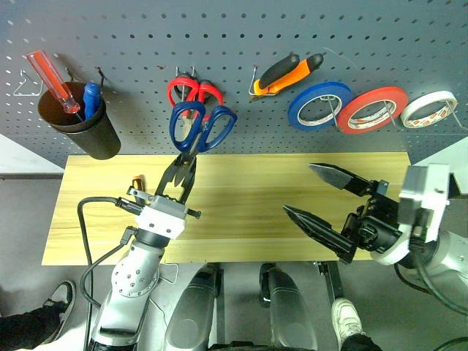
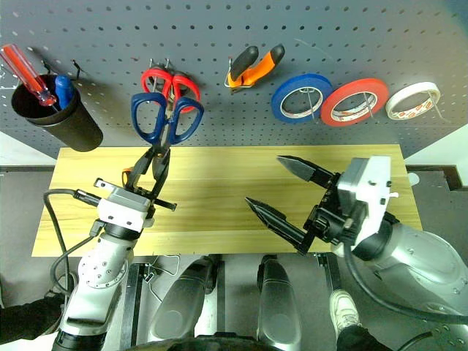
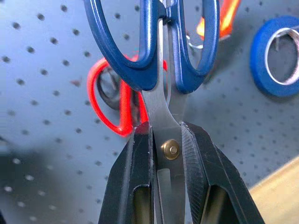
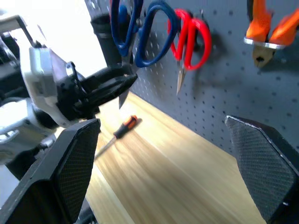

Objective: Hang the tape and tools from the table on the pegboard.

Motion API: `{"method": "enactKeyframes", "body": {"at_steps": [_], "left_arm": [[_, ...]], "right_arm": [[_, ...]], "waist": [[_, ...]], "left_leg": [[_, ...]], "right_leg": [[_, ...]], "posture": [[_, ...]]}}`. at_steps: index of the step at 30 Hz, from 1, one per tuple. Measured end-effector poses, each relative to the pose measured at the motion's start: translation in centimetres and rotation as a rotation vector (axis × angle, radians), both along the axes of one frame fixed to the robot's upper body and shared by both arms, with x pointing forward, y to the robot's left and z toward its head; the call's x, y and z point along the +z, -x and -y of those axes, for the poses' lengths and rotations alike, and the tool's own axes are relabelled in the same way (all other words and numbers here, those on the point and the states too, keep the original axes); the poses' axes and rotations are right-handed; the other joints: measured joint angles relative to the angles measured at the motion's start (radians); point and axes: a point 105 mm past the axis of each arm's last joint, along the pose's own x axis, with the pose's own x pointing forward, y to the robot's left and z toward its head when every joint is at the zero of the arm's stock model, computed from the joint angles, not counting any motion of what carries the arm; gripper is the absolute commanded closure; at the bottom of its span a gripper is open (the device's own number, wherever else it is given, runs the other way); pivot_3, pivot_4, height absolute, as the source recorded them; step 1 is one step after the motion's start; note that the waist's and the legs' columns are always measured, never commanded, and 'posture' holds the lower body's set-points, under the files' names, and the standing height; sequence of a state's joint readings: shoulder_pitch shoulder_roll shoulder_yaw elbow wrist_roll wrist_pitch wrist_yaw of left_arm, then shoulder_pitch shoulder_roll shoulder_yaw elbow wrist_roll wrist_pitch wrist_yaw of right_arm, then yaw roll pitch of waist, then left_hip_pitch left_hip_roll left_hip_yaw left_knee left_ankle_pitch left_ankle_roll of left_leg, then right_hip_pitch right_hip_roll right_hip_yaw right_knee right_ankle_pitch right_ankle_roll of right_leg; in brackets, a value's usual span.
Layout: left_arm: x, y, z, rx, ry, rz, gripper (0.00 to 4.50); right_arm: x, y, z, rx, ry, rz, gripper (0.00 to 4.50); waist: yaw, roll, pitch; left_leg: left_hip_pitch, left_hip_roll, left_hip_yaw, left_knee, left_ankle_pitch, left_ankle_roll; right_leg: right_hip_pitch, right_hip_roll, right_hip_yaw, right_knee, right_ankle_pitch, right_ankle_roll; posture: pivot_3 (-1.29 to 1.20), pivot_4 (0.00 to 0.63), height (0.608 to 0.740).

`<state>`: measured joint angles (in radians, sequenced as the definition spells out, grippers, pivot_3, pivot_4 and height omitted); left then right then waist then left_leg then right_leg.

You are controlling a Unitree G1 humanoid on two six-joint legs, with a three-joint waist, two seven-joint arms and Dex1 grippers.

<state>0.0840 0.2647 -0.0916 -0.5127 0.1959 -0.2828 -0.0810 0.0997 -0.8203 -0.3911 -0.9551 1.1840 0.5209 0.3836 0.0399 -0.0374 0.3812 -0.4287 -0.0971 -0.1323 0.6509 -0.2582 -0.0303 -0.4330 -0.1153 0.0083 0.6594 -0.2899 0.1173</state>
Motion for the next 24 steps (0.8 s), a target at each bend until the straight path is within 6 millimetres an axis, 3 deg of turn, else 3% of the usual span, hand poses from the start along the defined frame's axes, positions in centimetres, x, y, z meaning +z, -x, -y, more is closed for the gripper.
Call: {"method": "enactKeyframes", "body": {"at_steps": [11,18,24], "left_arm": [[0.4,-0.2,-0.1,0.012,0.016,0.017,3.97],[-1.5,-1.9,0.3,-0.023,0.047,-0.105,3.97],[-1.8,-3.0,0.4,-0.031,0.091,-0.138,3.97]], "right_arm": [[0.6,-0.5,0.5,0.002,-0.023,0.017,0.00],[0.6,-0.7,0.7,0.005,-0.018,0.020,0.00],[0.5,-0.7,0.7,0.008,-0.010,0.015,0.00]], "waist": [[0.001,0.000,-0.001],[0.001,0.000,-0.001],[0.000,0.000,-0.001]], "left_leg": [[0.001,0.000,0.000,0.003,0.001,-0.001],[0.001,0.000,0.000,0.007,0.001,-0.001],[0.001,0.000,0.000,0.010,0.001,-0.001]], "right_leg": [[0.000,0.000,0.000,0.005,0.000,0.000],[0.001,0.001,0.000,0.006,0.000,0.000],[0.001,0.001,0.000,0.008,0.001,0.001]], "posture": [[0.04,0.344,0.710],[0.03,0.344,0.710],[0.02,0.340,0.710]]}}
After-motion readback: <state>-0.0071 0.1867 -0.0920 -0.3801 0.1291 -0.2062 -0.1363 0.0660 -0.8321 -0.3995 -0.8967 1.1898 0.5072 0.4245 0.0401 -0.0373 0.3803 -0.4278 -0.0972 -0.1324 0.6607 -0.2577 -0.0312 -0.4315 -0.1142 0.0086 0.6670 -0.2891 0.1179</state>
